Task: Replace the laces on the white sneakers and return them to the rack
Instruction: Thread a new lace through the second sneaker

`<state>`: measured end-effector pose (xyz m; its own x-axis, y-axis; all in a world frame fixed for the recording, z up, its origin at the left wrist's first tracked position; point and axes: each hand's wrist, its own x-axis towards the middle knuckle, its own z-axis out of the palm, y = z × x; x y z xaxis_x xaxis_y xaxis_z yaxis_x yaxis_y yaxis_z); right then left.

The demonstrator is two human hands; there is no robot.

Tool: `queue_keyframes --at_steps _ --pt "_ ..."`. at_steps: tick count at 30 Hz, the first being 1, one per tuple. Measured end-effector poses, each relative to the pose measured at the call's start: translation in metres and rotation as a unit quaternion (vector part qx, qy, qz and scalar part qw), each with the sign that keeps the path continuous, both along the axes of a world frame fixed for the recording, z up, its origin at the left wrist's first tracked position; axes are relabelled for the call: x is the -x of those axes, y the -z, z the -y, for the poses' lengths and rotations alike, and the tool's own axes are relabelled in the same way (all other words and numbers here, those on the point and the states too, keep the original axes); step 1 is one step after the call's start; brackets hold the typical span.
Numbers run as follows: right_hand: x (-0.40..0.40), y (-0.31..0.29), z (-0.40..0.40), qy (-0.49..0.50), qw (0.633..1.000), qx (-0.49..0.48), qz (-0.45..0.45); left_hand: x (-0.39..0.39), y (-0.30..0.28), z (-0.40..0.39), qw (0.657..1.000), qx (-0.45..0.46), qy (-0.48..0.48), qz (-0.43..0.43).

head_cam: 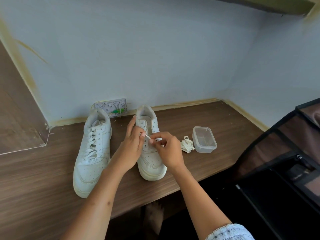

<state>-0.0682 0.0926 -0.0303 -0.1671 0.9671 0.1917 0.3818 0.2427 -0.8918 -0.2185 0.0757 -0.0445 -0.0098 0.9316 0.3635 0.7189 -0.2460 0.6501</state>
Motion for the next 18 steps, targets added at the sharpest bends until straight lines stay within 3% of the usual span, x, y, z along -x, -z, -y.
queue_keyframes --at_steps 6,9,13,18 --pt "0.003 0.005 -0.001 -0.02 0.999 0.015 -0.022 0.012 0.001 0.001 0.999 0.012 0.048 0.016" --pt "-0.001 0.002 -0.003 -0.005 1.0 0.006 -0.02 0.021 0.0 0.002 0.996 0.05 0.074 -0.027" --pt "-0.004 0.002 -0.004 -0.01 0.994 -0.057 0.092 0.022 -0.004 0.003 0.991 0.105 0.059 -0.054" --pt "0.004 0.009 -0.001 0.041 0.957 -0.147 0.247 0.023 -0.004 0.002 0.987 0.127 0.066 -0.072"
